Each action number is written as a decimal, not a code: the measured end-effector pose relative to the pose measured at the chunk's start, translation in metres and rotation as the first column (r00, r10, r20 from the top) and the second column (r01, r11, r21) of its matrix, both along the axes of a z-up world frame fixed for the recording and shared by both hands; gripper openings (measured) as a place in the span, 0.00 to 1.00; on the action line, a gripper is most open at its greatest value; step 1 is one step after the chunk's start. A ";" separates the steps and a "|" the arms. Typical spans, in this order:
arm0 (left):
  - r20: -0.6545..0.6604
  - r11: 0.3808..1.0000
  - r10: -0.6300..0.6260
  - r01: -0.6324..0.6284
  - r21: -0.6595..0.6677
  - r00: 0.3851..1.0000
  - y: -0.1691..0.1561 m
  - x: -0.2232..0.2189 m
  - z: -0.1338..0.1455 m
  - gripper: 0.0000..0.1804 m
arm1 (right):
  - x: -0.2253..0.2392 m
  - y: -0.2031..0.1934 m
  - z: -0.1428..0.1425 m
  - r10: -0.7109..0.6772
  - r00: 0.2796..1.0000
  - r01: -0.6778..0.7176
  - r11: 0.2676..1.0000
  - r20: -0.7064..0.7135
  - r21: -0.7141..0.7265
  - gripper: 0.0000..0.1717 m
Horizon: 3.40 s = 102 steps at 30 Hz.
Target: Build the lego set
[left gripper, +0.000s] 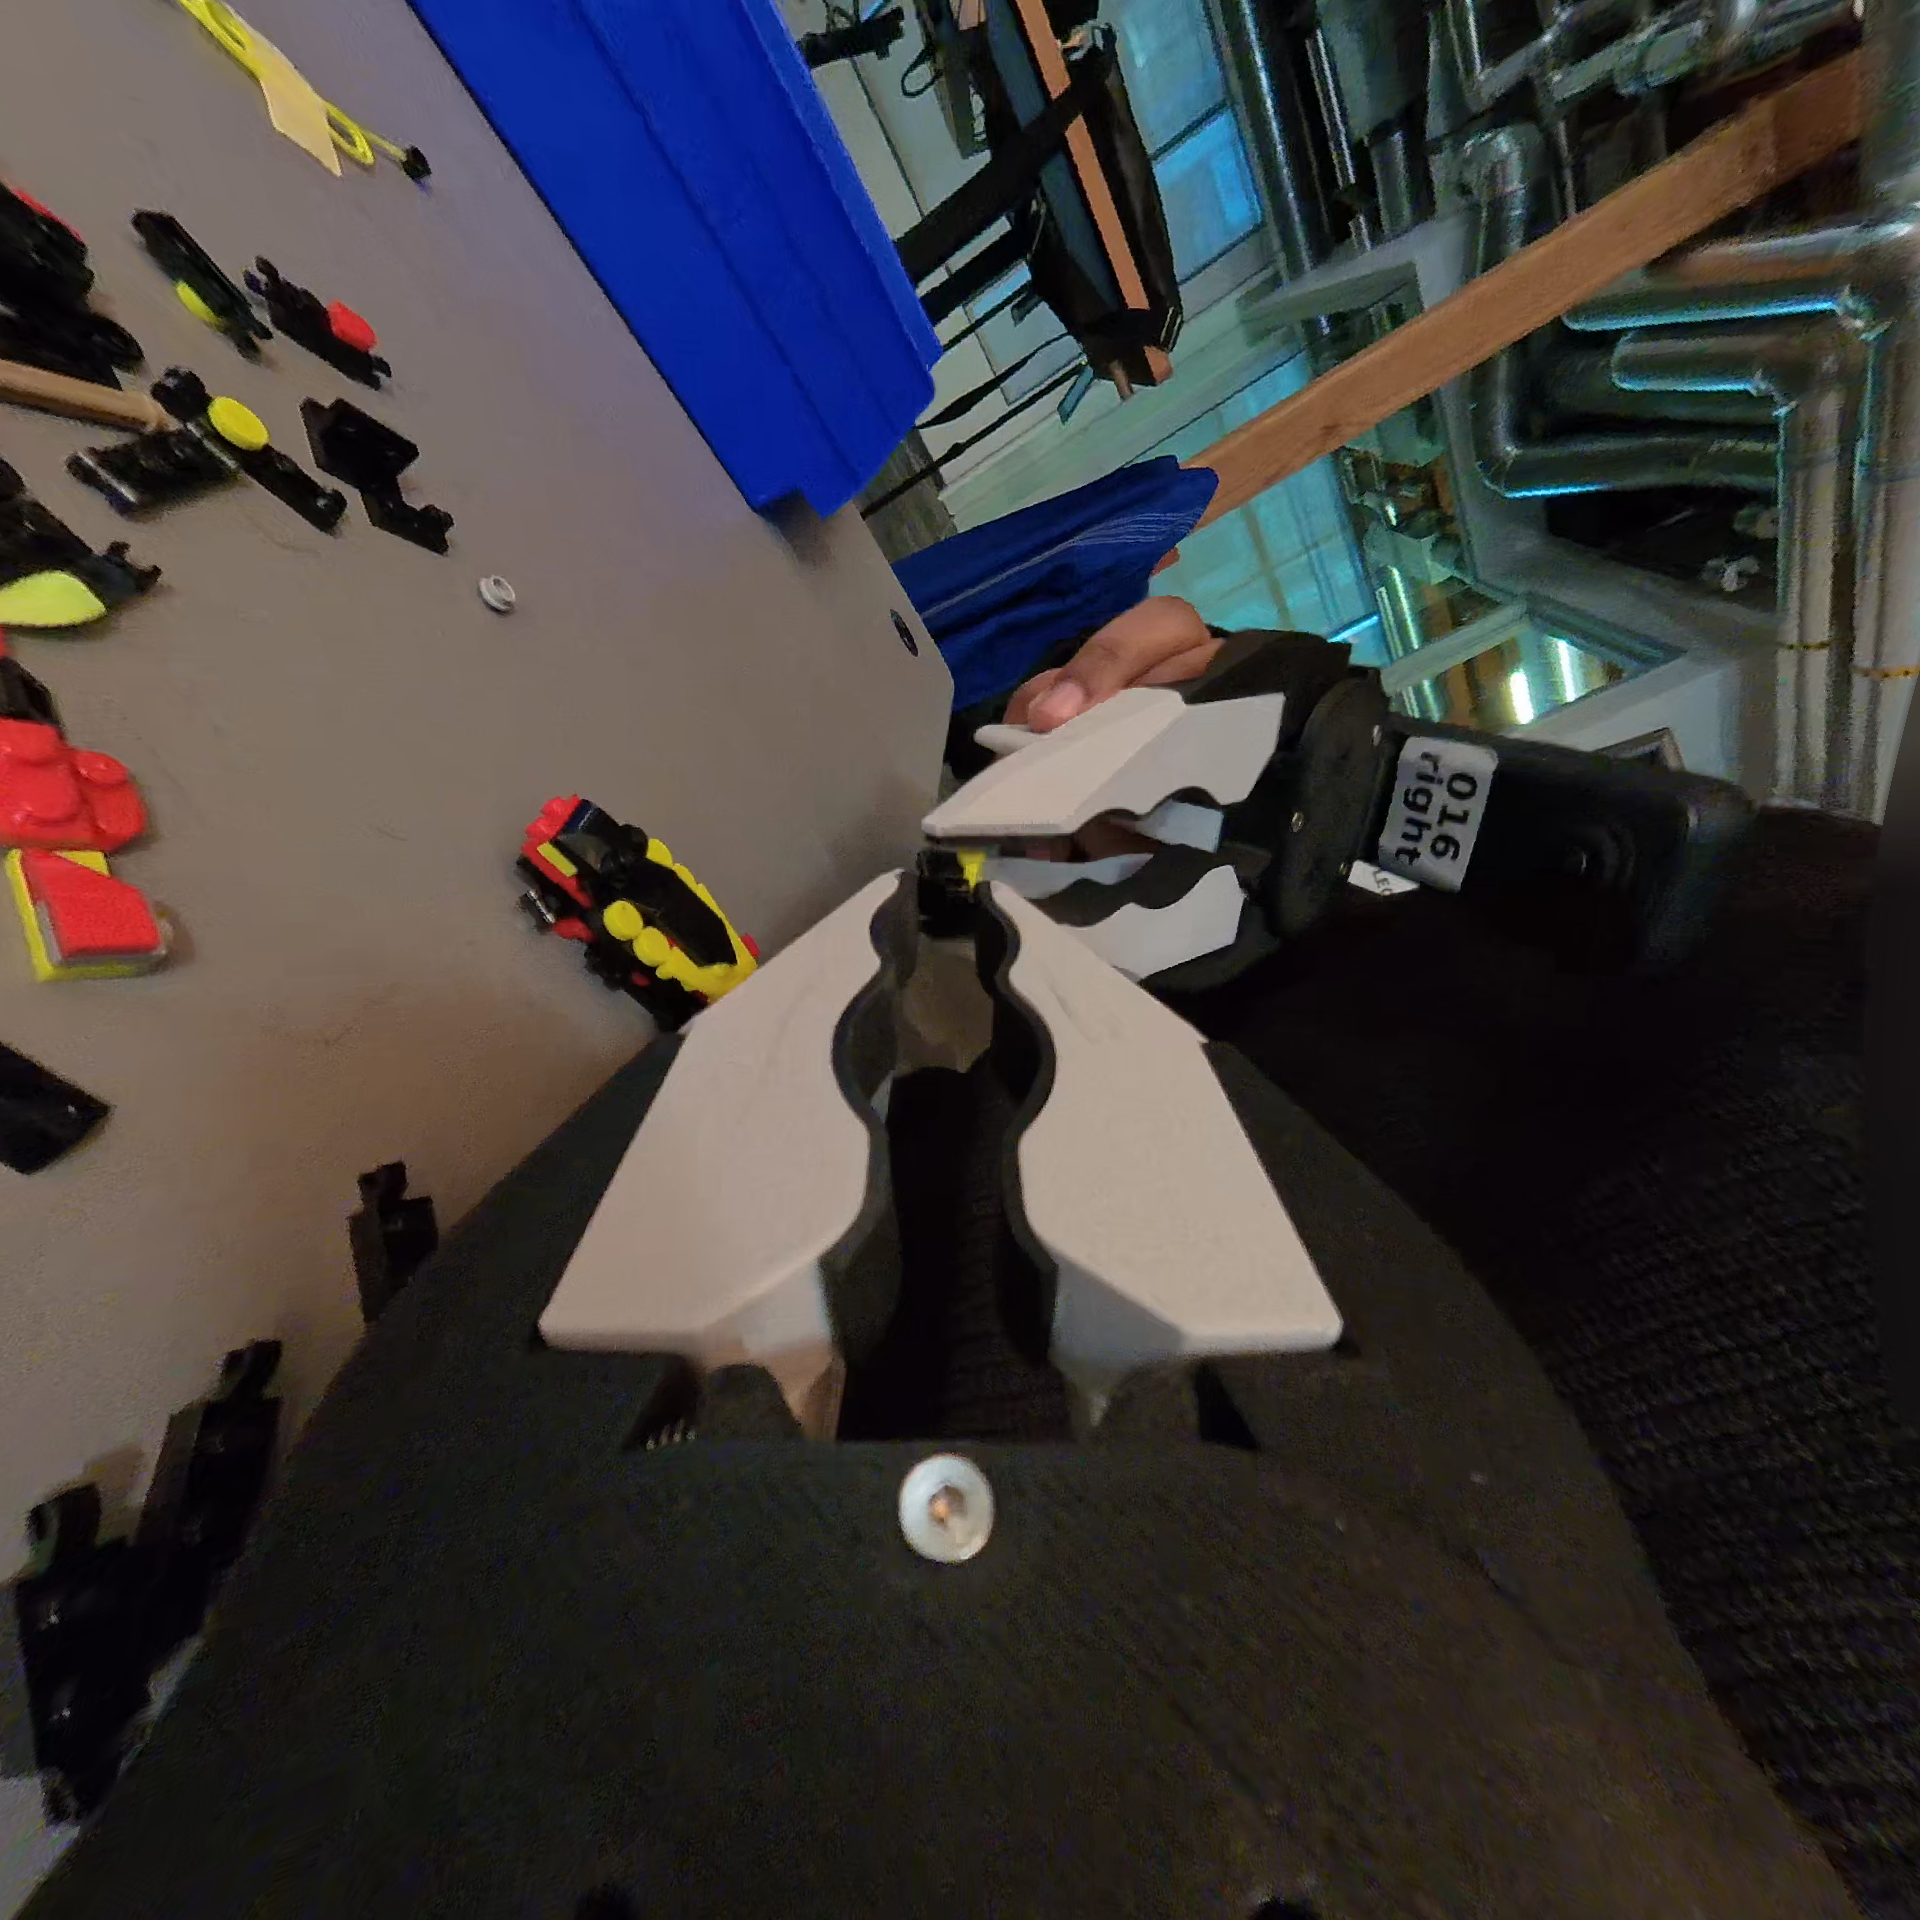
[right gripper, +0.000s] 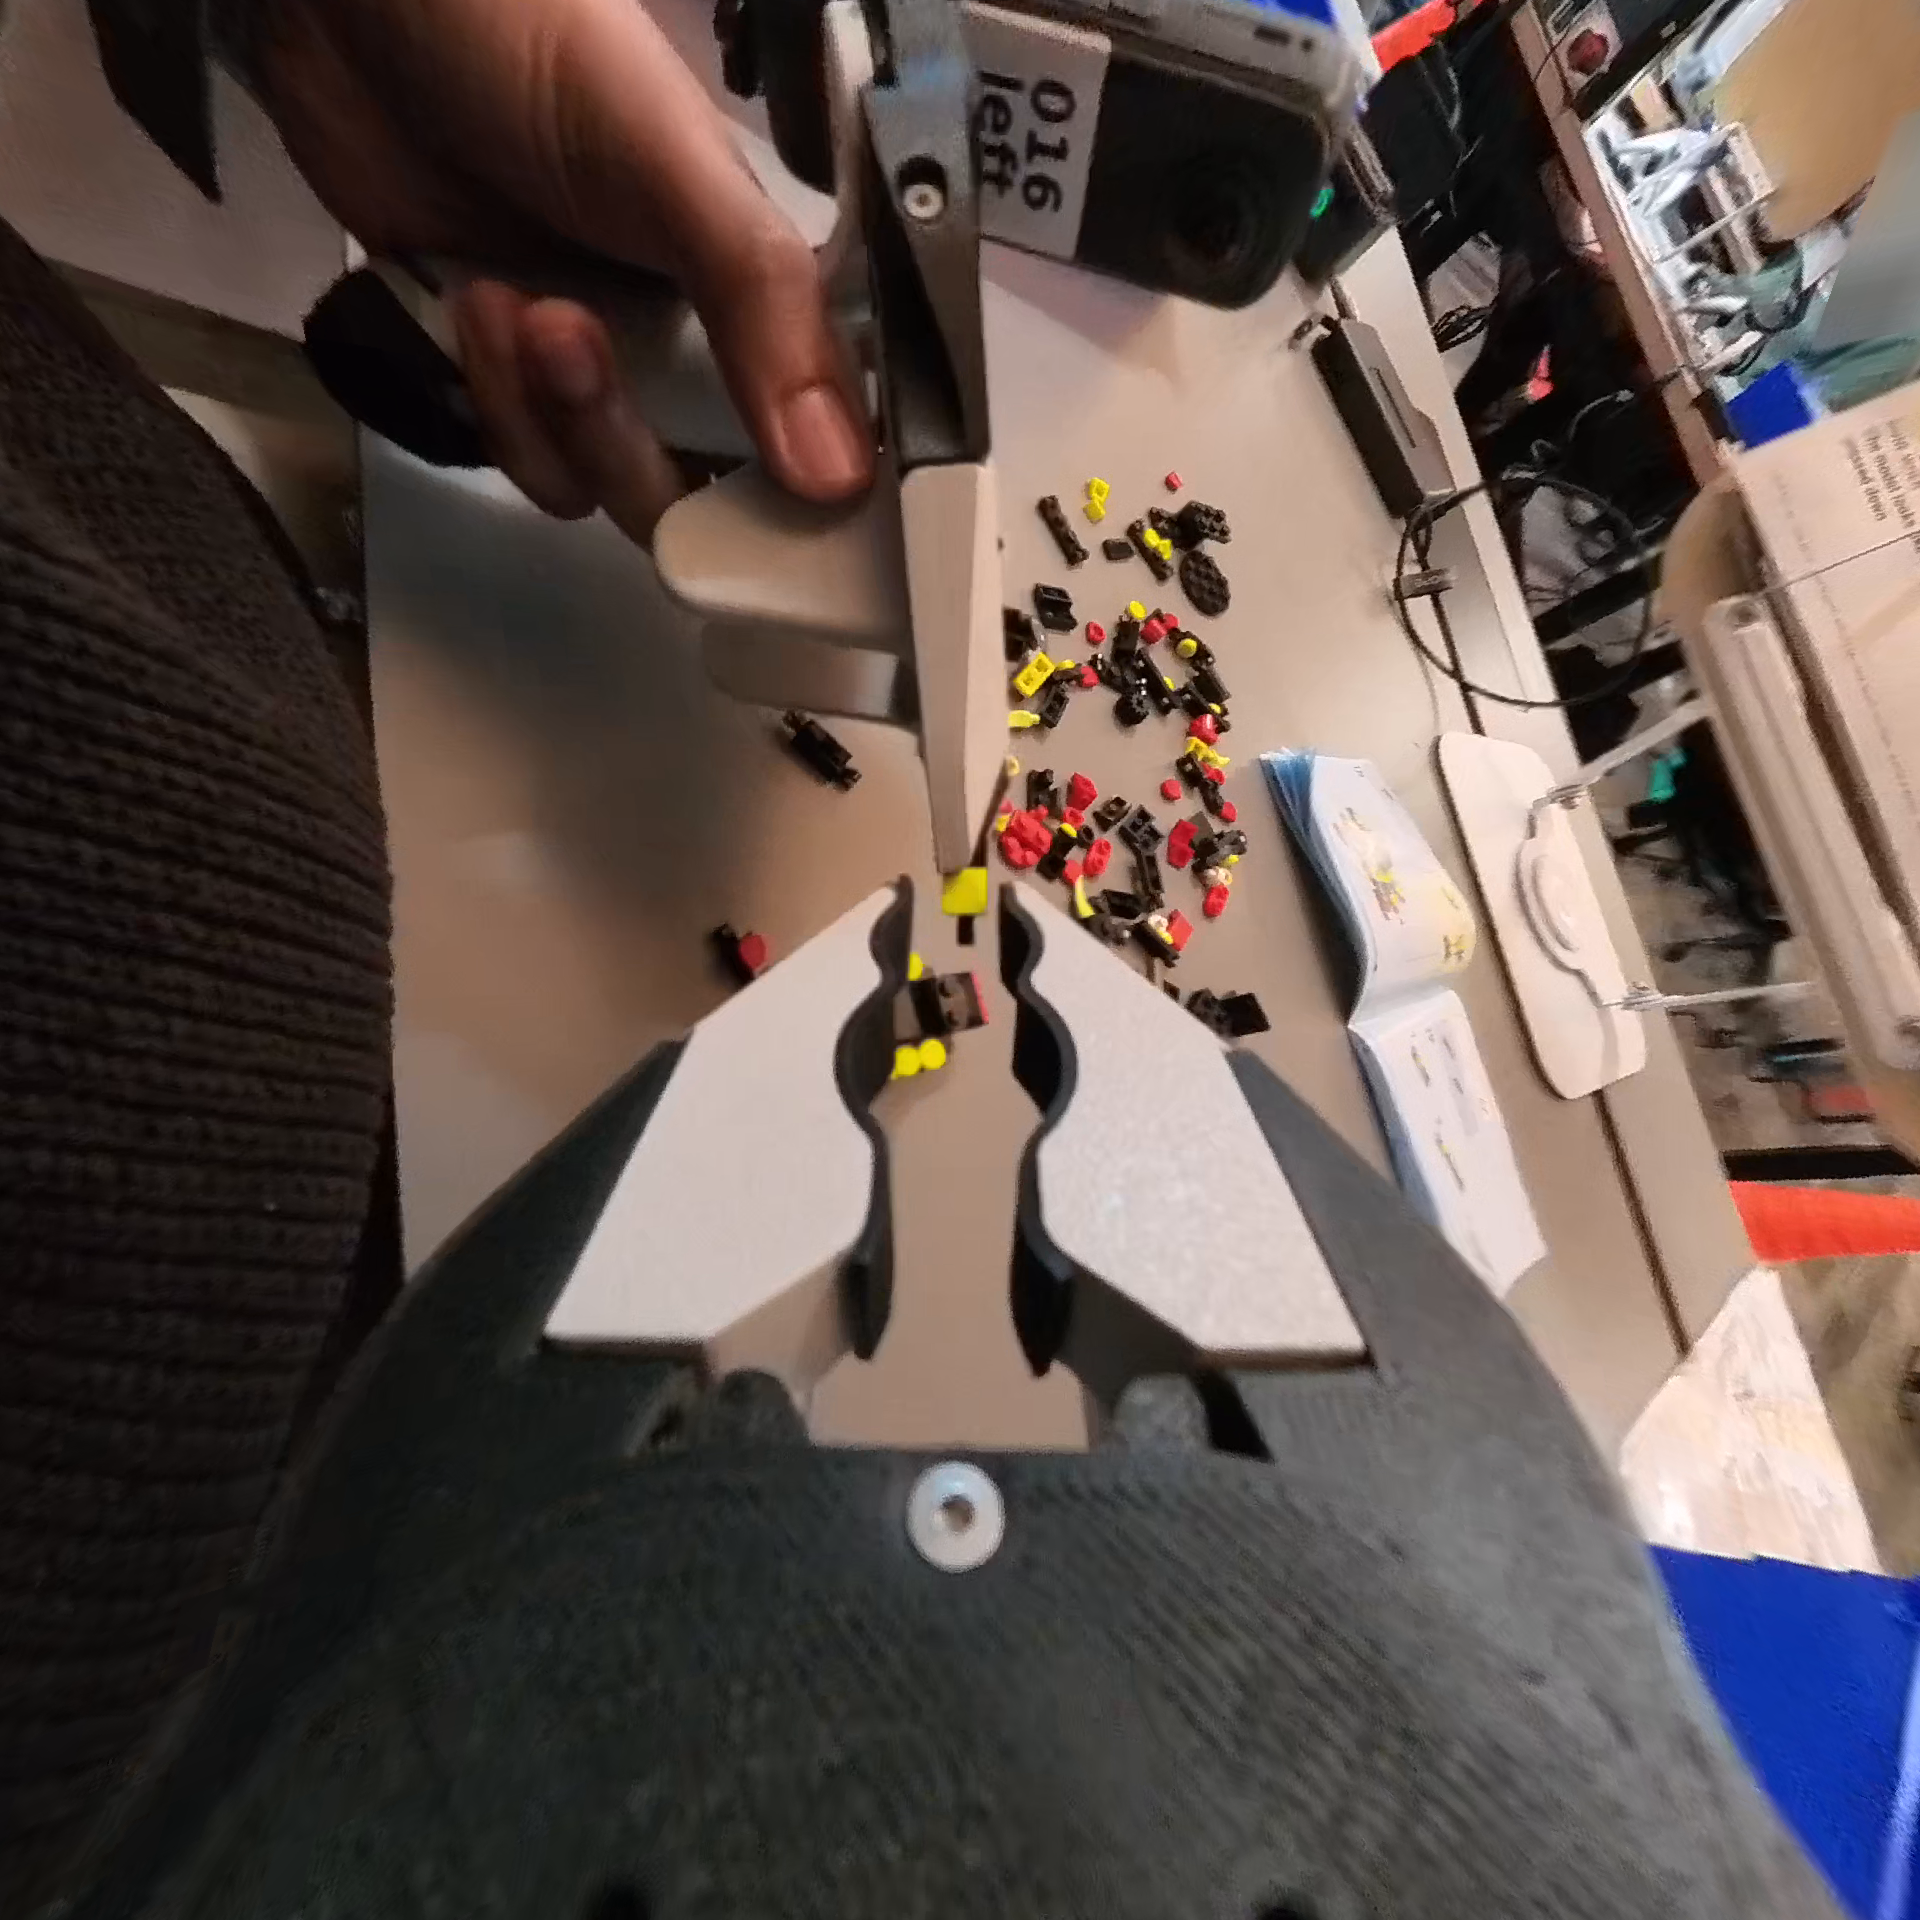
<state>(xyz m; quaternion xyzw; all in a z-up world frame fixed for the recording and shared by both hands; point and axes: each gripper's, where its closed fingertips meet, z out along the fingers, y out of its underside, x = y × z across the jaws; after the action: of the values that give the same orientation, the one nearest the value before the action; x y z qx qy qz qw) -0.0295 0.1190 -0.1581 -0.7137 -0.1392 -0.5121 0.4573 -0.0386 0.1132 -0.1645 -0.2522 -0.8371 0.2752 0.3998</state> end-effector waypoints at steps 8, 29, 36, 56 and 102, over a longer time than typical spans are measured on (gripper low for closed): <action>-0.102 0.985 0.030 -0.012 0.174 0.994 -0.004 -0.005 0.024 0.04 | 0.003 0.005 0.033 0.055 0.978 0.097 0.727 0.199 -0.679 0.23; -0.344 0.927 0.029 0.103 0.360 0.939 -0.016 0.016 0.044 0.04 | 0.015 -0.015 0.051 0.252 0.951 0.030 0.506 0.181 -0.862 0.07; -0.405 0.930 0.045 0.109 0.350 0.913 -0.016 0.019 0.041 0.04 | 0.017 -0.015 0.049 0.249 0.951 0.020 0.538 0.181 -0.843 0.06; -0.458 0.954 0.089 0.056 0.295 0.884 -0.011 0.015 0.037 0.03 | 0.013 -0.012 0.046 0.161 0.976 0.008 0.653 0.149 -0.758 0.06; -0.278 0.932 -0.073 0.165 0.323 0.958 -0.024 0.026 0.049 0.03 | 0.026 -0.022 0.057 0.321 0.939 -0.062 0.506 0.122 -0.860 0.06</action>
<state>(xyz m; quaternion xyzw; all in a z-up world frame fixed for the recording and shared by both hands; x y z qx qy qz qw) -0.0039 0.0948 -0.1093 -0.6914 0.0573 -0.4570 0.5566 -0.0131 0.0914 -0.1076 -0.3533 -0.6662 0.6522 0.0778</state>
